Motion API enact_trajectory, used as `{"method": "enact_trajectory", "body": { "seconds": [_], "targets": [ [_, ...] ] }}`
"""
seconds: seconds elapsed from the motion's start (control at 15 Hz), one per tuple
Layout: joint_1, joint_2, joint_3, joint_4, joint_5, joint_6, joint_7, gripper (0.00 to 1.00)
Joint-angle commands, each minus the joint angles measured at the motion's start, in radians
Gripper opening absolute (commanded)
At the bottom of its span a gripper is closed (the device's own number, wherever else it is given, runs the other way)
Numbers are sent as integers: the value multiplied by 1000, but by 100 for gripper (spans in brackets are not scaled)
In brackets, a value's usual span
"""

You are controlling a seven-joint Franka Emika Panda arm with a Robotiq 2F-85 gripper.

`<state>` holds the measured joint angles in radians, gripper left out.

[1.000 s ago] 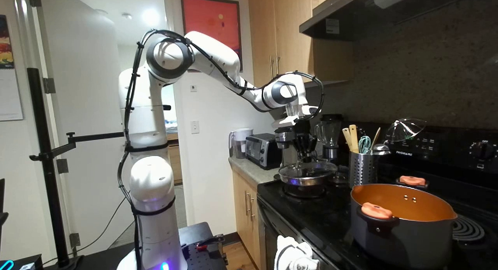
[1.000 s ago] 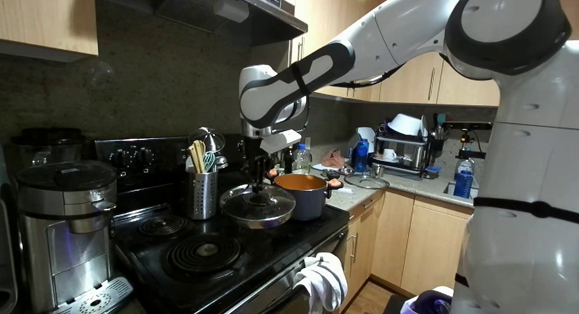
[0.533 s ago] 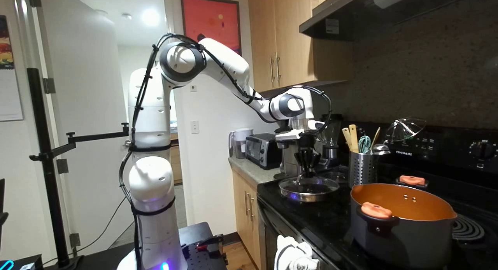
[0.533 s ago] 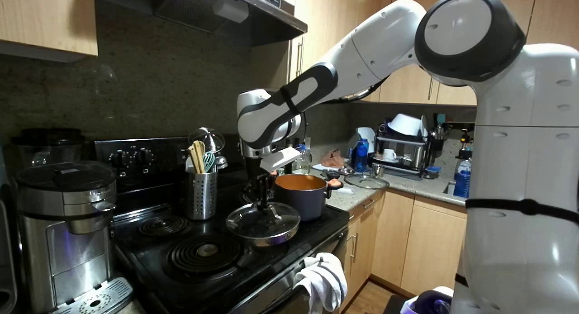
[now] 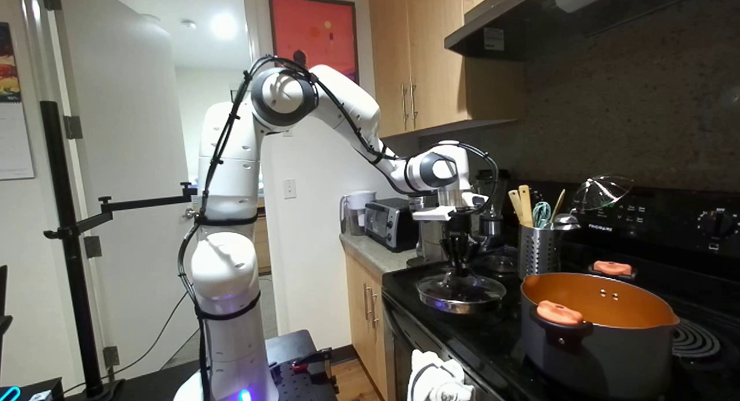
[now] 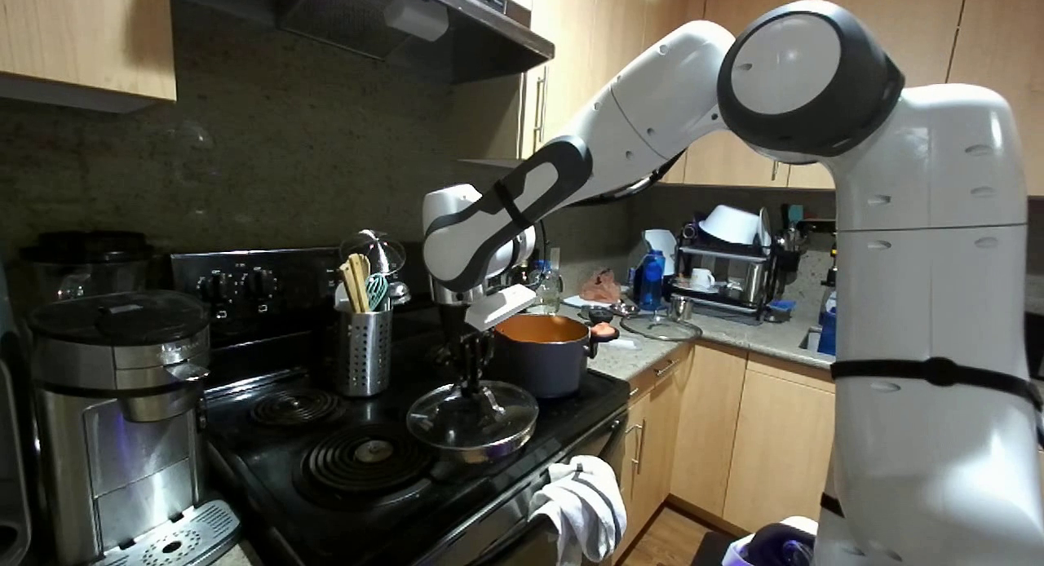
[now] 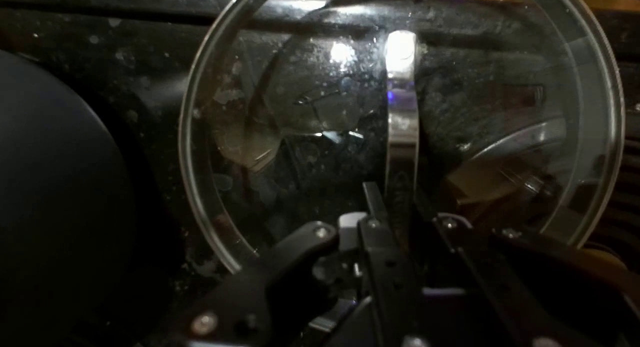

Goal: Take the clear lid from the black pot and place it on the stove then take the white towel and place it in the black pot

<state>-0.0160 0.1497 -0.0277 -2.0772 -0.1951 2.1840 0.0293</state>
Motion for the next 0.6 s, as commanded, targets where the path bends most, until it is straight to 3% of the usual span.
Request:
{"method": "enact_trajectory", "body": {
  "seconds": [0.0, 0.53],
  "targets": [
    [-1, 17, -8, 18, 1, 44, 33, 4],
    [-9, 37, -37, 24, 6, 108, 81, 4]
  ]
}}
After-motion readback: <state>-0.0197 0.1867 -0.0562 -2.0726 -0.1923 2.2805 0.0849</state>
